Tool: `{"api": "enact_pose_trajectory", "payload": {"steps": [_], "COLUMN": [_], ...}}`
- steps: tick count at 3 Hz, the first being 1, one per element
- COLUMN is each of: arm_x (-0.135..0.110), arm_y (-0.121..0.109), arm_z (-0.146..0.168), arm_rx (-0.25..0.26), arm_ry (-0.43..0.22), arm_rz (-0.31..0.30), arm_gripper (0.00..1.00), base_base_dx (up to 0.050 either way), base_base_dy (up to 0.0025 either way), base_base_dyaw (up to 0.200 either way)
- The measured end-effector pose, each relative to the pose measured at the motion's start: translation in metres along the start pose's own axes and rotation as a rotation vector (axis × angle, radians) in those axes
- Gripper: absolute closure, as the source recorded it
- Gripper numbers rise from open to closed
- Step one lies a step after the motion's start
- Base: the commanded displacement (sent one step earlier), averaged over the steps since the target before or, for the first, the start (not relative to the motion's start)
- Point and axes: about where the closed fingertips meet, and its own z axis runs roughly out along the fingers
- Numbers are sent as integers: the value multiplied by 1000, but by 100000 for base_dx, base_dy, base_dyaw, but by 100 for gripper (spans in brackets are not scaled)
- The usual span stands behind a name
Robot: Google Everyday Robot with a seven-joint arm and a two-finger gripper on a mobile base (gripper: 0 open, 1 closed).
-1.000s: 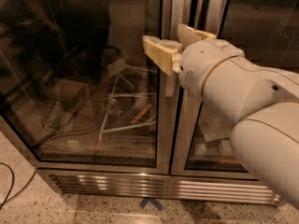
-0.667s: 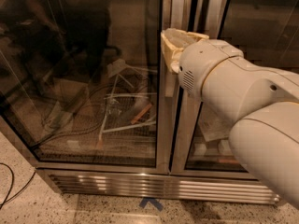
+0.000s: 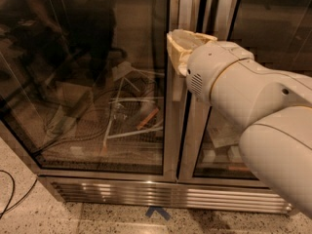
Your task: Open top drawer
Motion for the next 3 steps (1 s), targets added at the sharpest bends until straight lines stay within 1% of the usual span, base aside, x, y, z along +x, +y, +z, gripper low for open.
{"api": "enact_pose_trajectory", "payload": {"steps": [1, 2, 3], "arm_x": [1, 10, 30], "arm_y": [0, 5, -11], "arm_z": [1, 9, 18], "arm_rx": [-4, -50, -93], "arm_ry": [0, 2, 27], "arm_rz": [4, 43, 85], "arm_gripper": [100, 100, 100], "base_base_dx": [0, 0, 0], "base_base_dy": [0, 0, 0], "base_base_dyaw": [0, 0, 0]}}
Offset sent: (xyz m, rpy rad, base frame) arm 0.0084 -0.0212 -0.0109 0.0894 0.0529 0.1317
